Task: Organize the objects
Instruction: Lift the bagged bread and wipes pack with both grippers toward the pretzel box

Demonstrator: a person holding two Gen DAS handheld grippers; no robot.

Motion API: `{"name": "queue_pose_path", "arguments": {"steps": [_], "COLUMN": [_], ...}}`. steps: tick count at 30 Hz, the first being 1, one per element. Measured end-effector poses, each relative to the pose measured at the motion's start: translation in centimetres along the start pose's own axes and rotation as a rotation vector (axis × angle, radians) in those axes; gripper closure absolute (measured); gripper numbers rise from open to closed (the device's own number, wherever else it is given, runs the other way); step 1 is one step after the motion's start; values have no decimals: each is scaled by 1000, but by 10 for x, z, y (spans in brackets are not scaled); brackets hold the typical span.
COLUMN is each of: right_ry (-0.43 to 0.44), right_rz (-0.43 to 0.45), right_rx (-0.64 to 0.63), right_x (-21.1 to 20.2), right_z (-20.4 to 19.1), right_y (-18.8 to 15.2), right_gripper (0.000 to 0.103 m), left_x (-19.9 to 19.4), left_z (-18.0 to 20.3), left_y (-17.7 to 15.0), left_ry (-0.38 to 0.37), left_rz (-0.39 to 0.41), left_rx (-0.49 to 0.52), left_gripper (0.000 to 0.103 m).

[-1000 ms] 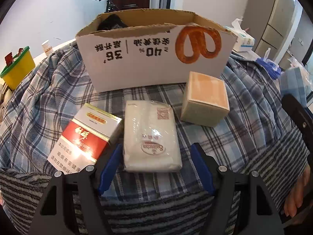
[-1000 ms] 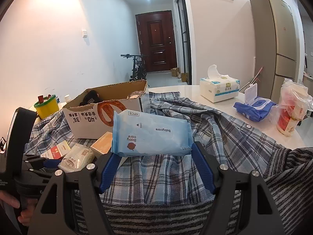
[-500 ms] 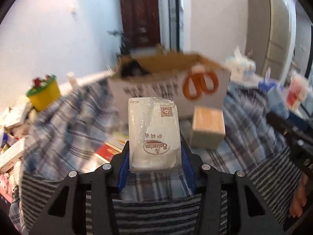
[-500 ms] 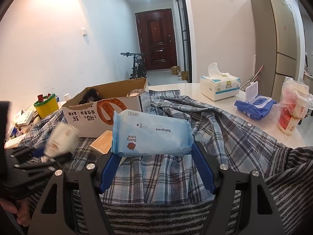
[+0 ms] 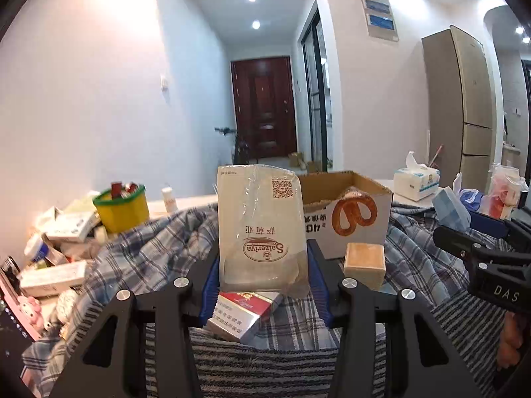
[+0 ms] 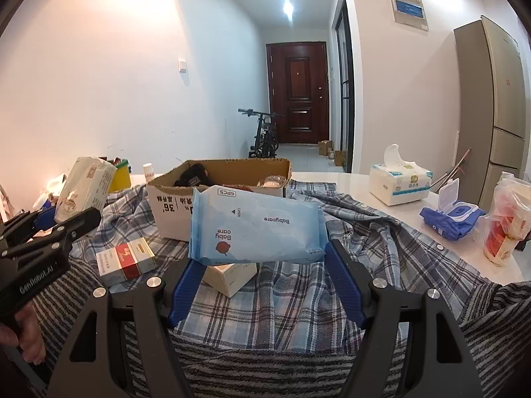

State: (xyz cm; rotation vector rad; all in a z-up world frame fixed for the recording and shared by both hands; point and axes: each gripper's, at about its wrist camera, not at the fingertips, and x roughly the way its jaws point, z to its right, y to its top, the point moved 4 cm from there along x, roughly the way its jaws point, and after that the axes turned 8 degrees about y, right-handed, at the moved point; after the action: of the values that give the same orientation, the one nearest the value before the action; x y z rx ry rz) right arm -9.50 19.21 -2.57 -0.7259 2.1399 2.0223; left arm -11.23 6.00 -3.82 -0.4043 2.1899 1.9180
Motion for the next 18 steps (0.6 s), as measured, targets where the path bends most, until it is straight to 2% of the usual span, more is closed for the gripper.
{"name": "queue_pose_path", "arguments": {"steps": [4,10,15,18], "right_ry": [14,9,5,5], "right_rz": [28,14,17,9], "right_rx": [-2,-29,-23,-30], "right_x": [-4,-2,-3,-2], "right_z": [0,-6,-3,-5], "right_y": [1,1,1,1], "right_gripper": [32,32,32,32], "left_x": [-3,-1,-1,-5], "left_z": [-3,-23,-12,-11], "left_y": [0,-1,0,3], "left_ry": [5,-7,15,-22], "left_rz": [21,9,12,24], "left_rx": [-13,-114,-56,-53], "left_gripper": [53,54,54,54]}}
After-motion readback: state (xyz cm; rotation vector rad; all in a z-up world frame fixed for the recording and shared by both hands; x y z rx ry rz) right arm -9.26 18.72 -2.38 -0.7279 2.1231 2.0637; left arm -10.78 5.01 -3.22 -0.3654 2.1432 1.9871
